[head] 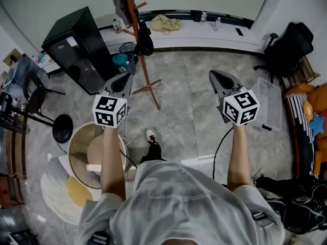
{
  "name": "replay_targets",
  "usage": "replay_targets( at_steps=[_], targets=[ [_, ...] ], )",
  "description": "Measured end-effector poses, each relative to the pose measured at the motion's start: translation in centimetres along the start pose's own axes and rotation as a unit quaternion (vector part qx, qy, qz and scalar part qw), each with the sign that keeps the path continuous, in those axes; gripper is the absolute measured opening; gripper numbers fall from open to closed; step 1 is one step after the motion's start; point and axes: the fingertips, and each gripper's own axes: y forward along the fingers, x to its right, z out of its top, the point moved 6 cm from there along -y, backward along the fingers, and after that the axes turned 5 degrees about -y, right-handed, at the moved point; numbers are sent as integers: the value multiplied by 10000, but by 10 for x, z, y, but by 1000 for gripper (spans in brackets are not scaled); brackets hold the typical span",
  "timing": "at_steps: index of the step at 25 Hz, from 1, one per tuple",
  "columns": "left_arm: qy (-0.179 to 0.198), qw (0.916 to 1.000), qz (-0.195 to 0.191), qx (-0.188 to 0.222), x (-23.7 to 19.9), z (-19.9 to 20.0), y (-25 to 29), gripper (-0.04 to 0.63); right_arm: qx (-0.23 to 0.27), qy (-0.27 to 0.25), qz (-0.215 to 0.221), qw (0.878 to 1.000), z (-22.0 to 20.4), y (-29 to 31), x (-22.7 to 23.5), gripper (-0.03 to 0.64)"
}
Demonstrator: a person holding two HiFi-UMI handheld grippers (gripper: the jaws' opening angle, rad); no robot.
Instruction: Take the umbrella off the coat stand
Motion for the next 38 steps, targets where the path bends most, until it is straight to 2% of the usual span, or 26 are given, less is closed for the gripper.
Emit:
replay_targets(
  at_steps=[7, 13, 18, 22, 24, 26, 27, 31, 35, 38],
  targets=[
    [-116, 9995, -187, -231, -90, -1, 74, 14, -300, -41, -39, 9995, 17, 132, 29, 23],
    [-238, 9991, -49, -360, -170, -9, 121, 14, -688, 335, 45, 9971, 21, 248, 41, 23],
    [-361, 9978, -9, -563, -217, -28, 149, 14, -924, 747, 195, 9927, 14, 326, 45, 23],
    [-592, 9955, 100, -740, -244, -49, 162, 14, -1257, 594, 413, 9894, -4, 380, 45, 28],
    [-684, 9940, 154, -838, -254, -59, 169, 14, -1355, 770, 708, 9852, -16, 405, 46, 67],
    [-753, 9923, 248, -947, -264, -68, 176, 14, -1446, 908, 996, 9803, -27, 430, 47, 145],
    [-803, 9913, 317, -997, -267, -72, 179, 14, -1507, 903, 1117, 9781, -34, 441, 47, 196],
    [-1004, 9858, 598, -1207, -271, -86, 191, 14, -1743, 659, 1538, 9704, -61, 481, 49, 294],
    [-1090, 9805, 870, -1384, -267, -93, 208, 14, -1942, 346, 2072, 9582, -87, 519, 53, 357],
    [-1318, 9744, 1176, -1391, -260, -91, 216, 14, -2076, -110, 2474, 9464, -105, 542, 52, 368]
  ],
)
